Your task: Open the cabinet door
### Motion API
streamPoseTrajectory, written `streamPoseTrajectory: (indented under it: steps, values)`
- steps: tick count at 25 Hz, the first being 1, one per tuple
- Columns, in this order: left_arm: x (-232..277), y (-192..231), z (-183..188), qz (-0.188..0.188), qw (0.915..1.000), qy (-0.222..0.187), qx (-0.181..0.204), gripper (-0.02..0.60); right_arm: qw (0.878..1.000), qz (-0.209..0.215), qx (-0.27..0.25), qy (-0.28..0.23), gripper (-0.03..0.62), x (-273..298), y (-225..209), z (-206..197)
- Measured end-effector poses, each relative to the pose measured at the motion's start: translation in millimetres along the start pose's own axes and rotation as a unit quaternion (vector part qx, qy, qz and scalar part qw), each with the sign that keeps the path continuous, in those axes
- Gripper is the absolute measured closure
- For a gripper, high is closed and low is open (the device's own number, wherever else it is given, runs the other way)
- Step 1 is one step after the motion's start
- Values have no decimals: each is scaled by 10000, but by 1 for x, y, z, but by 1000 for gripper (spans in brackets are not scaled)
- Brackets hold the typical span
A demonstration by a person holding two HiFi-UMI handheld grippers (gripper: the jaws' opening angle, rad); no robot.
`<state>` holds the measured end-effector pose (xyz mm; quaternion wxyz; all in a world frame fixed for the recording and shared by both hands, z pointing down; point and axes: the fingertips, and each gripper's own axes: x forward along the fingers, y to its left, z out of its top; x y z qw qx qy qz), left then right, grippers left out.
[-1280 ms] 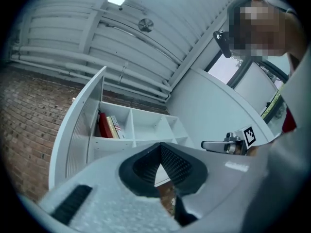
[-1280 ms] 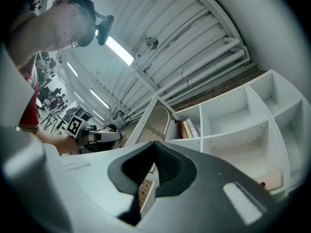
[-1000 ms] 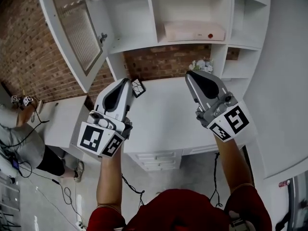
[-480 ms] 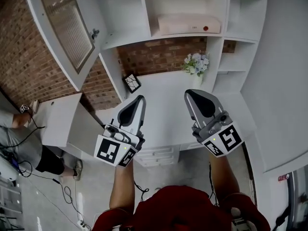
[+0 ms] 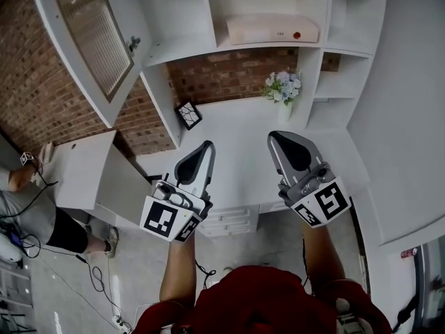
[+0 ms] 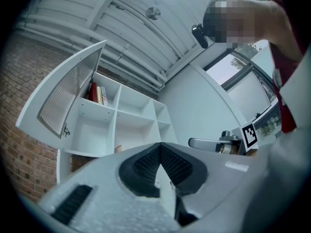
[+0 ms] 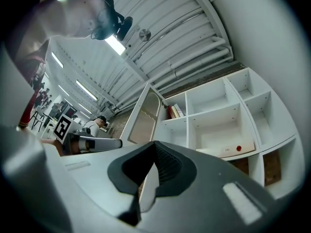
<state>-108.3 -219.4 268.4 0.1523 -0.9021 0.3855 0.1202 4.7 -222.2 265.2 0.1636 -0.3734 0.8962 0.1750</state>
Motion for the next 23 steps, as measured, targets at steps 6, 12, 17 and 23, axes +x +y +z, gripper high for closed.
streamPoseTrajectory:
  steps: [6, 12, 17, 23]
  values:
    - [-3, 0, -6, 8, 10000, 47, -17, 575, 10000, 2, 16, 14, 583, 0, 3, -2]
    - [0, 0, -7, -16, 10000, 66, -14, 575, 10000, -48, 64, 19, 583, -2, -1, -3]
    - [0, 0, -8, -32, 10000, 64, -51, 575, 10000, -61, 59, 8, 583, -3, -1, -2]
    - [-1, 4, -7, -30, 10000, 51, -65, 575, 9999, -79, 63, 13, 583, -1, -1, -3]
